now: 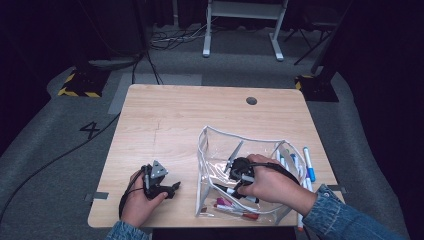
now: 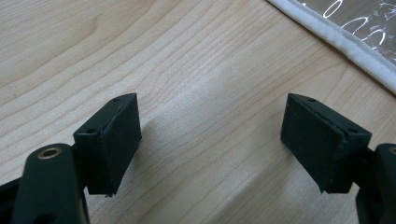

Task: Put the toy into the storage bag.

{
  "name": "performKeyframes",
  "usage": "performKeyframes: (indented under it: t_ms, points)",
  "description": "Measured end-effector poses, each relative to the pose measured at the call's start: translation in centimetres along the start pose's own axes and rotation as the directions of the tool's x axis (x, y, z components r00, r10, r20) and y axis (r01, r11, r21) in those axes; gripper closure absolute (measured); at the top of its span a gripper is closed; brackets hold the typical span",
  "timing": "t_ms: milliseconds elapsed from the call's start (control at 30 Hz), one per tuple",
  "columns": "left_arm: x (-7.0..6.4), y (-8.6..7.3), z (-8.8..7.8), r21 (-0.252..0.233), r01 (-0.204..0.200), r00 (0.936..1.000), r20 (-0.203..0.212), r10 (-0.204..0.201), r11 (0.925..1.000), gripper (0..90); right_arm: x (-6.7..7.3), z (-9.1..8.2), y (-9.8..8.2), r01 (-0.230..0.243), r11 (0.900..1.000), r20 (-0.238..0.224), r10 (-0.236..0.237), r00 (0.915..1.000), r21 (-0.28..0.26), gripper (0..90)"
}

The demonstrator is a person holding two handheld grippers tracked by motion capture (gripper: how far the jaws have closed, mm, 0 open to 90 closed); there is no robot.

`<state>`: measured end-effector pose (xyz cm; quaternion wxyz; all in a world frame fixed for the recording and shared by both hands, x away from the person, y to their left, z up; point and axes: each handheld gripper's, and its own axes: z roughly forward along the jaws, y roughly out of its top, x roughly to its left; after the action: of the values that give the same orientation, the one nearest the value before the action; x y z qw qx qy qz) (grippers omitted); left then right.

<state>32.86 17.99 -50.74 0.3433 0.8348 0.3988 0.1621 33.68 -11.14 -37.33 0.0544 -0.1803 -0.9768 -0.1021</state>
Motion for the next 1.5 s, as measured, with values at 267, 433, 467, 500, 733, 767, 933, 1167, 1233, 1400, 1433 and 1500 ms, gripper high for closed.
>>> performKeyframes:
  t_ms: [267,433,467,500,733,767,933,1167,1233,1400,1433,1500]
  points:
    - [0.0,0.0,0.0,0.000,0.006,1.0000,0.003,-0.006,1.0000,20.6,0.3,1.4,0.3,0.047,0.995,0.001,-0.047,0.9989,0.088,77.0]
    - [-0.1,0.0,0.1,-0.004,0.005,1.0000,0.007,-0.005,1.0000,20.6,0.1,2.2,0.3,0.062,0.988,-0.028,-0.058,0.9979,0.144,77.0]
    - [-0.1,0.0,0.1,-0.004,0.003,1.0000,0.007,-0.003,1.0000,20.6,0.1,2.4,0.3,0.067,0.985,-0.024,-0.064,0.9976,0.157,77.0]
    - [-0.1,0.0,0.1,-0.004,0.004,1.0000,0.009,-0.004,1.0000,20.6,0.1,2.5,0.3,0.073,0.984,-0.024,-0.070,0.9973,0.164,77.0]
    - [-0.1,0.0,0.1,-0.004,0.004,0.9999,0.009,-0.004,1.0000,20.6,0.0,2.9,0.2,0.086,0.983,-0.047,-0.079,0.9958,0.163,69.0]
    - [-0.1,0.0,0.0,-0.003,0.002,1.0000,0.009,-0.002,1.0000,20.6,0.0,2.8,0.2,0.081,0.986,-0.051,-0.074,0.9960,0.146,67.4]
    - [-0.1,0.0,0.1,-0.005,0.004,0.9999,0.010,-0.004,1.0000,20.6,0.0,1.0,0.2,0.068,0.997,-0.014,-0.067,0.9977,0.047,63.4]
    - [-0.1,0.0,0.0,-0.003,0.002,0.9999,0.010,-0.002,1.0000,20.6,-0.6,-3.2,-0.4,0.012,0.992,0.035,-0.007,0.9994,-0.128,60.3]
    - [-0.1,0.0,0.0,-0.004,0.002,0.9999,0.010,-0.002,1.0000,20.5,-0.8,-4.4,-0.9,0.002,0.985,0.056,0.008,0.9984,-0.175,59.5]
    - [-0.1,0.0,0.0,-0.004,0.003,1.0000,0.009,-0.003,1.0000,20.6,-0.9,-7.4,-2.4,-0.020,0.958,0.082,0.045,0.9956,-0.285,58.4]
    - [-0.1,0.0,0.0,-0.003,0.002,1.0000,0.010,-0.002,1.0000,20.6,-1.0,-8.0,-2.8,-0.021,0.952,0.094,0.052,0.9942,-0.304,58.8]
    - [-0.1,0.0,0.0,-0.004,0.002,1.0000,0.010,-0.002,1.0000,20.6,-1.1,-9.2,-3.6,-0.037,0.940,0.103,0.076,0.9918,-0.339,59.3]
